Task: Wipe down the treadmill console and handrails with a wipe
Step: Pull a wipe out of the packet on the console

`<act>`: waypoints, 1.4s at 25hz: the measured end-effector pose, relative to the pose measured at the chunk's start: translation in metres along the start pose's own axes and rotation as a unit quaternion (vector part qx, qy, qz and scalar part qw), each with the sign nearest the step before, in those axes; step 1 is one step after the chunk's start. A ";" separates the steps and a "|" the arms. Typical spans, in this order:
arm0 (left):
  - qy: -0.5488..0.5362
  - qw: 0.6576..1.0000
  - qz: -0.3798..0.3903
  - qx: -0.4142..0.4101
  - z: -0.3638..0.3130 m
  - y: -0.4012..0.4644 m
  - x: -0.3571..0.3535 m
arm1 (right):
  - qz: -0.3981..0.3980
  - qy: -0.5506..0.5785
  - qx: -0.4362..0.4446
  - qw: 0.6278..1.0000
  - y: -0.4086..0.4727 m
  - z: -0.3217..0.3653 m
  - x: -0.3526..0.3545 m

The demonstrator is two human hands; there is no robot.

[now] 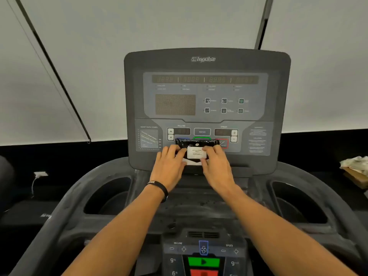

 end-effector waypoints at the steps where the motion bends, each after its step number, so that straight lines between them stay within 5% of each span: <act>1: 0.000 1.000 -0.001 -0.002 0.000 0.003 -0.002 | -0.027 0.034 -0.036 0.998 0.000 0.000 -0.003; 18: 0.029 0.995 0.018 -0.092 0.003 0.029 0.001 | -0.134 0.150 -0.286 0.937 0.014 0.018 -0.006; 29: -0.043 0.995 0.030 -0.081 -0.003 0.029 0.000 | -0.066 0.220 -0.245 0.942 0.005 0.058 -0.012; 35: -0.144 0.979 0.108 -0.094 0.010 0.032 0.009 | 0.023 0.224 -0.222 0.949 0.002 0.061 -0.017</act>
Point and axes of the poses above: each hand's wrist, its own y-axis towards the middle knuckle, its own x-axis out of the back of the hand, z = x × y, the point moved 2 cm from there along y, towards the middle knuckle
